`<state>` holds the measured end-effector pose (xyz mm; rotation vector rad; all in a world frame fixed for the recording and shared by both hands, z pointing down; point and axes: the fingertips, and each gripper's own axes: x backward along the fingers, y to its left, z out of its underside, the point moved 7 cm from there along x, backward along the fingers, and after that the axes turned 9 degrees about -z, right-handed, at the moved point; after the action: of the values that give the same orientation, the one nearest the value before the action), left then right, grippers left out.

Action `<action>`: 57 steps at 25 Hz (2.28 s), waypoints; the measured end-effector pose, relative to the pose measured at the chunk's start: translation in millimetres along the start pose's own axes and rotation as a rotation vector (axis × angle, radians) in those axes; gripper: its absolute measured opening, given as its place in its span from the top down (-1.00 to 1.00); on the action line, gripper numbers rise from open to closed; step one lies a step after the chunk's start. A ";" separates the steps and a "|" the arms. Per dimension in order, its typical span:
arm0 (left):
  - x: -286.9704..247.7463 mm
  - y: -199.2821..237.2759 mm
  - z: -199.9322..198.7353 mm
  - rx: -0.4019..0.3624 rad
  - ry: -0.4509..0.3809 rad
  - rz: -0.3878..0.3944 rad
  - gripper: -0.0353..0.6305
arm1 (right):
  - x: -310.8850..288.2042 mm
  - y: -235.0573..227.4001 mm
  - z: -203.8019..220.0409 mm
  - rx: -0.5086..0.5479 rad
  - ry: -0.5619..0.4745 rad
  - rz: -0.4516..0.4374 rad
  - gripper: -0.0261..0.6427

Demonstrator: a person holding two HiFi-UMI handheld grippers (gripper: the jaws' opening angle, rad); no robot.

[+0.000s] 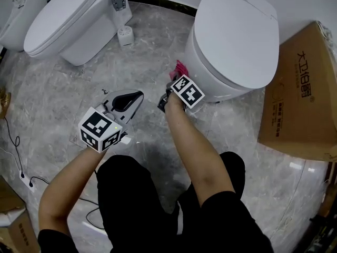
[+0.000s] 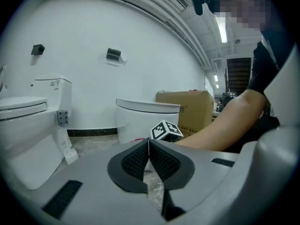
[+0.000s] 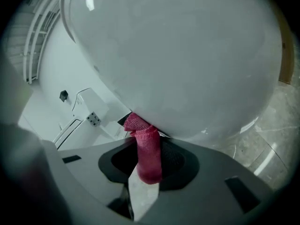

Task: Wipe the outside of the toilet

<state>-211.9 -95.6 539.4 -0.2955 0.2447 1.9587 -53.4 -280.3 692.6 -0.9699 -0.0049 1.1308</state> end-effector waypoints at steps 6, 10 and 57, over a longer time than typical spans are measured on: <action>-16.7 -0.9 1.1 -0.033 0.029 0.025 0.83 | 30.0 -27.5 4.3 0.070 0.065 -0.039 0.54; -38.1 3.7 -0.4 0.018 0.026 0.018 0.83 | 56.2 -46.2 -3.0 0.138 0.149 -0.066 0.54; -99.1 -36.4 14.1 -0.073 0.056 0.167 0.83 | 170.6 -204.7 -171.6 0.567 0.083 0.049 0.55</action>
<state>-142.0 -163.1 582.9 -0.3885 0.2410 2.1296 259.8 -278.4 644.3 -0.5086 0.3890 1.0530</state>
